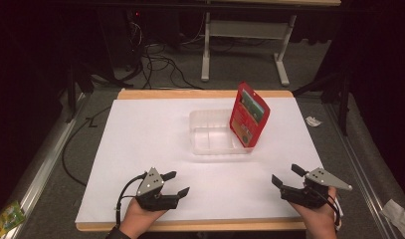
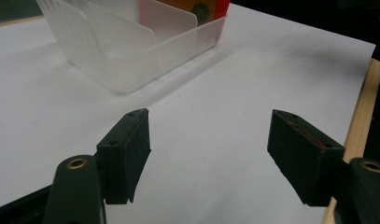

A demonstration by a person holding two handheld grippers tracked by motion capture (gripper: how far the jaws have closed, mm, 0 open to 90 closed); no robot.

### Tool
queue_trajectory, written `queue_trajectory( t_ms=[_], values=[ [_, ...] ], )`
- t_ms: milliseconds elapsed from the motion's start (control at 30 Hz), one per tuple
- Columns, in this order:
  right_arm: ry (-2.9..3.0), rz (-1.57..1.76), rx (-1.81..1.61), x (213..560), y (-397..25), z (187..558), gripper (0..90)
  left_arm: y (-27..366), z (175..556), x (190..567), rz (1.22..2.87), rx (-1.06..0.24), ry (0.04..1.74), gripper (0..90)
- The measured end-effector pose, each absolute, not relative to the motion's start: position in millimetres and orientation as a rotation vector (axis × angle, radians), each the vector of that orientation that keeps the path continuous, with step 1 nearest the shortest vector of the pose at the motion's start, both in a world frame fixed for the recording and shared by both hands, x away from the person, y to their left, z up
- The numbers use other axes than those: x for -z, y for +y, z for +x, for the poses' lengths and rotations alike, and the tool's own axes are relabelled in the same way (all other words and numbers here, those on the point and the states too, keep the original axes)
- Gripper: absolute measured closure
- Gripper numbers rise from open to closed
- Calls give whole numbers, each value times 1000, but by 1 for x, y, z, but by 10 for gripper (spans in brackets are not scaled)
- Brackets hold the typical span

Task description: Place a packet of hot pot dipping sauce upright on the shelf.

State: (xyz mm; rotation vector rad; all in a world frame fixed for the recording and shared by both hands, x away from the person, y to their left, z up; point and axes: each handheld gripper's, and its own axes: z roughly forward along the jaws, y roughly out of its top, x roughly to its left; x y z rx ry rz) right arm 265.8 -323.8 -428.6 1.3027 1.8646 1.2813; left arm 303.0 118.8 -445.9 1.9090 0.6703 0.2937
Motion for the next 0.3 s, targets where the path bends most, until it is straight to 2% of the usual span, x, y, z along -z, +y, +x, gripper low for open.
queue_trajectory(
  t_ms=[300],
  values=[
    [1874, 1275, -1258, 429, -321, 266, 149, 118, 305, 449, 1921, -302, 666, 297]
  ],
)
